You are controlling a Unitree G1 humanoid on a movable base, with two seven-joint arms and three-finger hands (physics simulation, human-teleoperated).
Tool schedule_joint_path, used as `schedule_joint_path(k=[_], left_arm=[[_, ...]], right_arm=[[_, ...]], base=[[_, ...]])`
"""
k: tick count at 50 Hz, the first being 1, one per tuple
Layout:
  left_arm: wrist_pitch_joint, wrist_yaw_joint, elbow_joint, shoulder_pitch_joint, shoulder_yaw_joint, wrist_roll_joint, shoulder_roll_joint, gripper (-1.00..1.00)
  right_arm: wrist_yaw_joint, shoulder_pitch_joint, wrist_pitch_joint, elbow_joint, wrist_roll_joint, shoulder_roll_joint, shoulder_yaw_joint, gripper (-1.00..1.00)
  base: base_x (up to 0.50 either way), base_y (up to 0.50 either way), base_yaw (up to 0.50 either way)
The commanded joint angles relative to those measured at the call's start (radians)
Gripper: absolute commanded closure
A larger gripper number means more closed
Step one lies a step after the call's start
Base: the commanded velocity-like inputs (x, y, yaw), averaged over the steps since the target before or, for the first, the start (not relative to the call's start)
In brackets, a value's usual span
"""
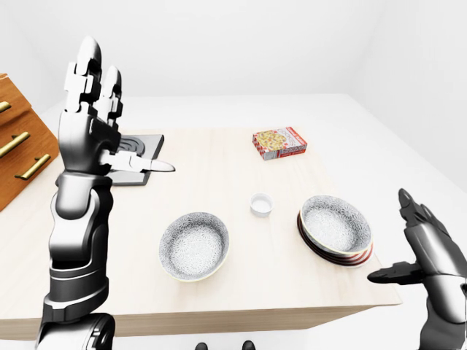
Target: Pick the akita bowl from table center and place it on the plate.
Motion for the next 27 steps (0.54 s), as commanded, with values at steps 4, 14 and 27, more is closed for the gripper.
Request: schedule_joint_path(k=[4,14,27], left_arm=[[0.000,0.009,-0.035,-0.026,0.010,-0.021,0.013,-1.00],[0.000,0.016,-0.109,-0.027,0.012,-0.040,0.015,-1.00],[0.000,0.013,-0.209,0.041,-0.015,-0.043,-0.018,-1.00]], right_arm=[[0.259,-0.080,0.151,-0.555,0.242,0.035,-0.157,-1.00],[0.259,-0.365,0.151,-0.781,0.274,-0.103,0.076,-1.00],[-0.092,-0.392,0.151,-0.713,0.494,0.150,0.372,-1.00]], base=[[0.00,0.00,0.00],[0.00,0.00,0.00],[0.00,0.00,0.00]])
